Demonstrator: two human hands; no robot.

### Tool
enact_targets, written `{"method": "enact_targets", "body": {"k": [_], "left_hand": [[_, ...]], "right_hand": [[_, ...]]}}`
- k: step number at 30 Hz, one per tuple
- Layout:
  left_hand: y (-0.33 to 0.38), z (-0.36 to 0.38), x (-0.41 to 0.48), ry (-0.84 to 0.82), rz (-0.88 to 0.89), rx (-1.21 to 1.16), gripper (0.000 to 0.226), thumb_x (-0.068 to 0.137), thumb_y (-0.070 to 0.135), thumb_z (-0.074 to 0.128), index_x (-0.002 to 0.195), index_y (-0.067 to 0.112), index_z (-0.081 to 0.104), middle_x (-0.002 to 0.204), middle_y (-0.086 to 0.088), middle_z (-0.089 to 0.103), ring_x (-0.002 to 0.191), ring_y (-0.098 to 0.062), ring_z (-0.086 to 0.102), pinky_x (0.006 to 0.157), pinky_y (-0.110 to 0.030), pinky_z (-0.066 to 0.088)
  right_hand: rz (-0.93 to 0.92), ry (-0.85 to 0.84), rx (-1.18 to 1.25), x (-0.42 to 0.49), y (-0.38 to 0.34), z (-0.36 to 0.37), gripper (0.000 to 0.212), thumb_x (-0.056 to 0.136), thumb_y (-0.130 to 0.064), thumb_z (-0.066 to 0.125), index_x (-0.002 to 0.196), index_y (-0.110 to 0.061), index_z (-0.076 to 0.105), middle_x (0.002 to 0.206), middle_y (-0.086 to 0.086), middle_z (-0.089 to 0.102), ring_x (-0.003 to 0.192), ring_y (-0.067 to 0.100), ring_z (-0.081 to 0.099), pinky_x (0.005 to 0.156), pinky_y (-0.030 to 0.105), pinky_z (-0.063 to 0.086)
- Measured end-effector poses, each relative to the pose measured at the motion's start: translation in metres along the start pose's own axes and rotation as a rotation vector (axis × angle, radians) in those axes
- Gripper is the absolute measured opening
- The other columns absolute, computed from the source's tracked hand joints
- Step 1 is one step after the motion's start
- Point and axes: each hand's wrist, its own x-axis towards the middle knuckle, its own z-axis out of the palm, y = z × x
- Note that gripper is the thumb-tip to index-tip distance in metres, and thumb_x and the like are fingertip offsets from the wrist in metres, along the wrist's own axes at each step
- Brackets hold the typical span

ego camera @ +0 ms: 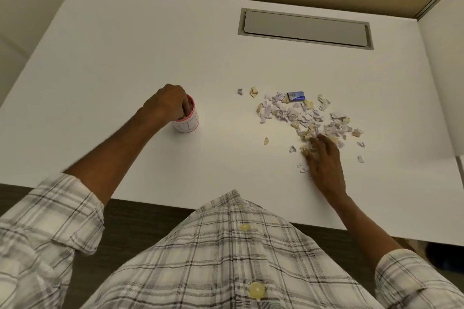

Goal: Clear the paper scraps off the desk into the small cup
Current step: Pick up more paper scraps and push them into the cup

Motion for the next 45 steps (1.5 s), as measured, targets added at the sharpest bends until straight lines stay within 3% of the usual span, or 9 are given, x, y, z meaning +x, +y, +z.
{"method": "enact_targets", "body": {"k": [4, 9, 15, 19, 23, 30, 38, 41, 45], "left_hand": [[-0.005, 0.018, 0.015, -0.074, -0.02, 0.096, 0.041, 0.088, 0.0, 0.064, 0.128, 0.004, 0.063, 0.131, -0.018, 0.06, 0.119, -0.036, 0.059, 0.097, -0.038, 0.05], [-0.003, 0.02, 0.024, -0.129, -0.021, 0.139, 0.043, 0.092, 0.006, 0.062, 0.134, 0.001, 0.056, 0.136, -0.019, 0.057, 0.125, -0.035, 0.056, 0.099, -0.037, 0.047], [-0.005, -0.004, 0.034, -0.232, 0.064, 0.16, 0.029, 0.086, 0.005, 0.065, 0.112, 0.016, 0.074, 0.113, -0.008, 0.072, 0.096, -0.024, 0.066, 0.077, -0.033, 0.054], [-0.004, -0.024, 0.033, -0.249, 0.09, 0.122, 0.017, 0.078, 0.017, 0.079, 0.093, 0.025, 0.078, 0.094, 0.001, 0.072, 0.094, -0.021, 0.066, 0.082, -0.037, 0.056], [-0.002, -0.007, 0.034, -0.221, 0.083, 0.218, 0.028, 0.086, 0.009, 0.067, 0.112, 0.015, 0.073, 0.11, -0.009, 0.071, 0.099, -0.029, 0.067, 0.079, -0.036, 0.056], [-0.005, 0.025, 0.042, -0.178, 0.051, 0.223, 0.033, 0.092, 0.006, 0.058, 0.123, -0.001, 0.063, 0.123, -0.022, 0.065, 0.113, -0.038, 0.062, 0.091, -0.041, 0.053], [-0.006, 0.014, 0.05, -0.306, 0.052, 0.22, 0.037, 0.091, 0.003, 0.055, 0.127, 0.005, 0.062, 0.128, -0.015, 0.064, 0.115, -0.034, 0.061, 0.091, -0.04, 0.054], [-0.007, 0.003, 0.05, -0.338, 0.079, 0.252, 0.035, 0.089, 0.006, 0.055, 0.122, 0.01, 0.067, 0.122, -0.01, 0.066, 0.108, -0.031, 0.063, 0.087, -0.04, 0.056], [-0.002, -0.012, 0.046, -0.33, 0.082, 0.289, 0.028, 0.088, 0.012, 0.063, 0.114, 0.016, 0.073, 0.107, -0.004, 0.068, 0.091, -0.025, 0.063, 0.071, -0.033, 0.051]], "right_hand": [[-0.012, 0.0, 0.054, 0.004, -0.012, 0.004, 0.048, 0.104, -0.036, 0.053, 0.147, -0.017, 0.044, 0.157, 0.007, 0.036, 0.145, 0.026, 0.034, 0.118, 0.038, 0.036], [-0.021, 0.014, 0.07, 0.009, -0.015, 0.002, 0.045, 0.104, -0.035, 0.054, 0.146, -0.019, 0.045, 0.157, 0.007, 0.036, 0.145, 0.026, 0.035, 0.117, 0.042, 0.041], [0.019, 0.011, 0.085, 0.019, -0.012, -0.009, 0.047, 0.103, -0.035, 0.056, 0.147, -0.022, 0.045, 0.158, 0.003, 0.036, 0.144, 0.026, 0.036, 0.114, 0.041, 0.04], [-0.041, -0.097, 0.051, 0.027, -0.022, -0.008, 0.046, 0.103, -0.035, 0.055, 0.145, -0.018, 0.051, 0.154, 0.005, 0.044, 0.142, 0.025, 0.038, 0.112, 0.041, 0.043], [-0.174, -0.121, 0.018, 0.036, -0.047, -0.001, 0.042, 0.103, -0.033, 0.056, 0.141, -0.017, 0.056, 0.148, 0.006, 0.051, 0.136, 0.025, 0.047, 0.105, 0.043, 0.051], [-0.126, -0.057, 0.031, 0.053, -0.084, 0.021, 0.062, 0.096, -0.052, 0.061, 0.144, -0.016, 0.051, 0.149, 0.012, 0.048, 0.142, 0.03, 0.039, 0.117, 0.043, 0.033], [-0.441, -0.07, -0.094, 0.032, -0.073, 0.019, 0.025, 0.103, -0.023, 0.056, 0.121, -0.011, 0.069, 0.126, 0.011, 0.065, 0.115, 0.029, 0.06, 0.094, 0.044, 0.053], [-0.272, 0.029, -0.046, 0.015, -0.046, -0.001, 0.032, 0.101, -0.033, 0.06, 0.13, -0.02, 0.064, 0.139, 0.006, 0.057, 0.127, 0.025, 0.053, 0.102, 0.036, 0.051], [0.054, -0.01, 0.1, -0.018, -0.02, -0.016, 0.068, 0.095, -0.05, 0.064, 0.153, -0.03, 0.035, 0.163, -0.001, 0.027, 0.151, 0.021, 0.025, 0.115, 0.036, 0.034]]}}
